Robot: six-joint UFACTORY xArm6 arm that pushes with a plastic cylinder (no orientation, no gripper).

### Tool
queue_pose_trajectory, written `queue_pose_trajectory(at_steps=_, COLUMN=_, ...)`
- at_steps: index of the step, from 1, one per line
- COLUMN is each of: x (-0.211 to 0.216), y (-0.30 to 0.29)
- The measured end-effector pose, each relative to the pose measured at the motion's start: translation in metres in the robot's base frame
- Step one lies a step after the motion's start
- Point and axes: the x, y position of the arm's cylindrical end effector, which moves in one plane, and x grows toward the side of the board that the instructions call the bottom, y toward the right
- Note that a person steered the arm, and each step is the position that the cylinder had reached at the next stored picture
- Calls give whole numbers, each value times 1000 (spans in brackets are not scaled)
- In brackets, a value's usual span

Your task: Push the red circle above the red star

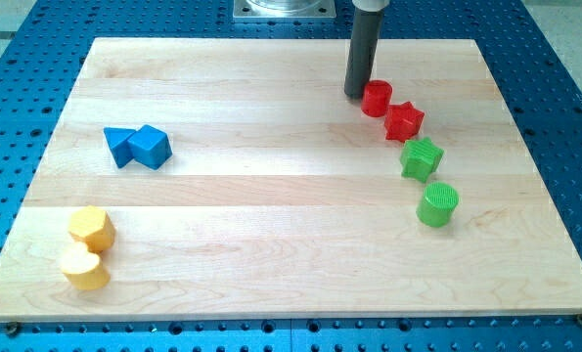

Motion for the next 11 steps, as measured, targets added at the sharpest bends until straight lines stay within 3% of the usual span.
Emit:
queue_pose_trajectory(at_steps=3, x=29, y=-47)
queue_pose_trajectory(at_steps=5, x=51, y=-10)
queue_pose_trajectory(at_steps=7, x=17, y=6)
queue_pose_trajectory(at_steps=10, x=45, y=6)
queue_pose_trajectory(at_steps=11, x=29, y=7)
